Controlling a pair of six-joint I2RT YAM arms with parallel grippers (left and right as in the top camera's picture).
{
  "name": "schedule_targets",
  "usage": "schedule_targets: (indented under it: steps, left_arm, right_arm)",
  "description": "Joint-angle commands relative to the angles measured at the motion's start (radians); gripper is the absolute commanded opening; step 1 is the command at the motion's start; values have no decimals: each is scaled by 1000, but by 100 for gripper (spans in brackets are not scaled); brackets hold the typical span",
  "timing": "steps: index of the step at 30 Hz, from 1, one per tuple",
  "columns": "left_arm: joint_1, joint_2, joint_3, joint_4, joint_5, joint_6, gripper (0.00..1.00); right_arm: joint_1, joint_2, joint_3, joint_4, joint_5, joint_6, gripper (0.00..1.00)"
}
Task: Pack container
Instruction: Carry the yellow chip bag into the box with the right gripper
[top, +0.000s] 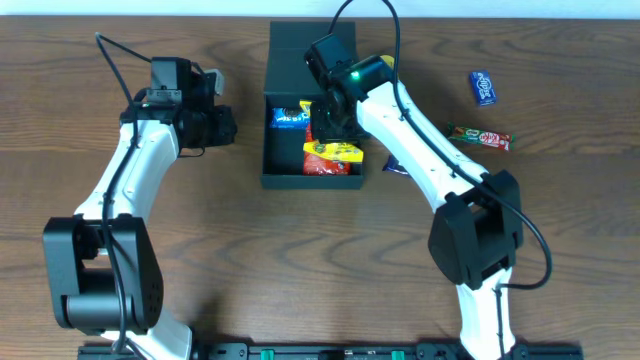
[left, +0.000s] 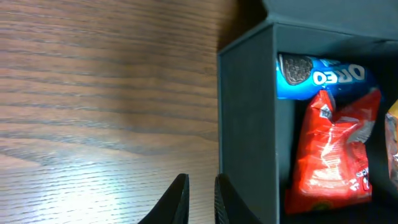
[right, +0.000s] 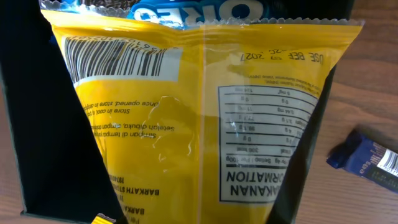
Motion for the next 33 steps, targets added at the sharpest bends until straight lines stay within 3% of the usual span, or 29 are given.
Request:
schedule_targets:
  steps: [1,4,9,10,13,14,15,26,28,29,31,32,33]
  left_arm:
    - [2,-22,21,-3,-13,10,16]
    - [2,-22,21,-3,-14,11,16]
    - [2,-22,21,-2,-14,11,16]
    - [2,-22,21,-1,-14,11,17]
    - [2,-22,21,2,-14,11,17]
    - [2,-22,21,2,-14,11,17]
    - [2,-22,21,2,-14,11,17]
    - [2,-22,21,2,-14,11,18]
    - [2,-22,21,2,-14,11,18]
    - [2,-22,21,2,-14,11,18]
    - [2,-22,21,2,-14,10,18]
    - [2,-22,21,2,-14,11,18]
    - [2,-22,21,2,-14,10,18]
  right_arm:
    - [13,31,1,4,21,37,6]
    - [16,49,1,2,20,37,7]
    - [16,60,1,6,25,36,22]
    - [15,60,1,9,29,32,32]
    - [12,60,1,10,37,32,75]
    - [11,60,2,9,36,31,95]
    - [9,60,3,8,34,23,99]
    - [-8,21,211,-105,70,-70,99]
    - [-7,6,237,-106,76,-105,86]
    - [-5,3,241,-102,77,-115,69]
    - [-3,0,240,-100,77,-118,12]
    - [-3,0,237,-102,77,-119,1]
    - [-3,1,213,-97,76,-130,1]
